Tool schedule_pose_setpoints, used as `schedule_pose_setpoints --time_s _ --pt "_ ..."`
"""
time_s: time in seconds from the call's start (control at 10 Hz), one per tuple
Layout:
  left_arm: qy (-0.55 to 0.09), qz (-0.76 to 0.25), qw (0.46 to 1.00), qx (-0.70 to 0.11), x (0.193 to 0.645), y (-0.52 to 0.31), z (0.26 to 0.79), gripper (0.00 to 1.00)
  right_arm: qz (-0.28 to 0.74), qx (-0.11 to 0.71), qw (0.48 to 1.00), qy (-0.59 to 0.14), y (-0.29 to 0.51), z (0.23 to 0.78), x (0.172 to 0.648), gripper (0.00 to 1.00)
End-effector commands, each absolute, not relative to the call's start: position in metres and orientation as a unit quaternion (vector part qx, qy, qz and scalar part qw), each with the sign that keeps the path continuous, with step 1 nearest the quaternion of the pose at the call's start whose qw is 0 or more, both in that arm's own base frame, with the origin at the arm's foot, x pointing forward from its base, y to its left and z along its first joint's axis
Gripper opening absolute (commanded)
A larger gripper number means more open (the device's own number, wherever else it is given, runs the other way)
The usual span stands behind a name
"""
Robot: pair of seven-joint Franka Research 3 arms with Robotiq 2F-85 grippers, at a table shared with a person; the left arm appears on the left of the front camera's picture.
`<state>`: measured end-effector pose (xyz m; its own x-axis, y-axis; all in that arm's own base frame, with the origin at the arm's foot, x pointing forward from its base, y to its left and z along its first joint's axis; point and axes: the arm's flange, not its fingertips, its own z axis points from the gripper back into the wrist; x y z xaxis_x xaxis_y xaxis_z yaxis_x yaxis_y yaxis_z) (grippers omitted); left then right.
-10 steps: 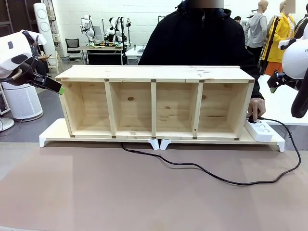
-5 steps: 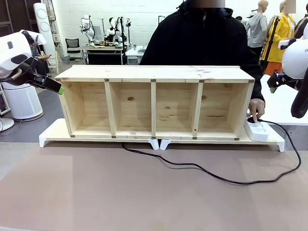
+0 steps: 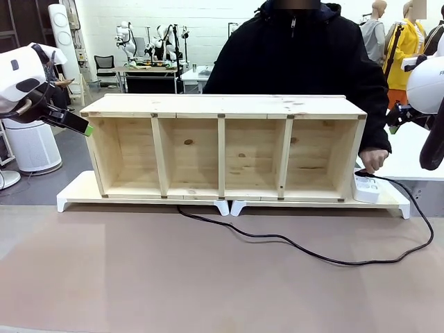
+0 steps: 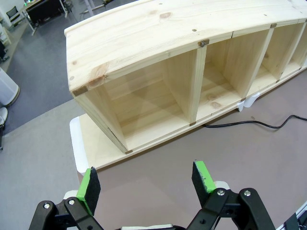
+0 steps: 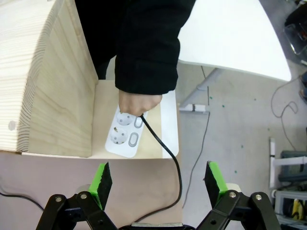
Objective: Perform cable management.
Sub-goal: Release the Power Cable when the human grasps it.
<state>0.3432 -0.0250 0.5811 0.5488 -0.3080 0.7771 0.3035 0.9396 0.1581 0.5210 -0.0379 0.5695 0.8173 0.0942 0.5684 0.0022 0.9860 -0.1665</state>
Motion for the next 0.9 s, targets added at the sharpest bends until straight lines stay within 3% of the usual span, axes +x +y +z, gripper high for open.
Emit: schedule_pose_setpoints --time_s 0.0,0.8 --pt "-0.445 -0.173 0.878 0.002 0.3437 -0.0243 0.5809 1.0 0.023 -0.08 0.951 -0.297 -0.0387 0.5685 0.5207 1.0" --pt "-0.445 -0.173 0.878 0.002 0.3437 -0.0243 0.5809 1.0 0.023 -0.08 0.951 -0.297 -0.0387 0.5685 0.5207 1.0"
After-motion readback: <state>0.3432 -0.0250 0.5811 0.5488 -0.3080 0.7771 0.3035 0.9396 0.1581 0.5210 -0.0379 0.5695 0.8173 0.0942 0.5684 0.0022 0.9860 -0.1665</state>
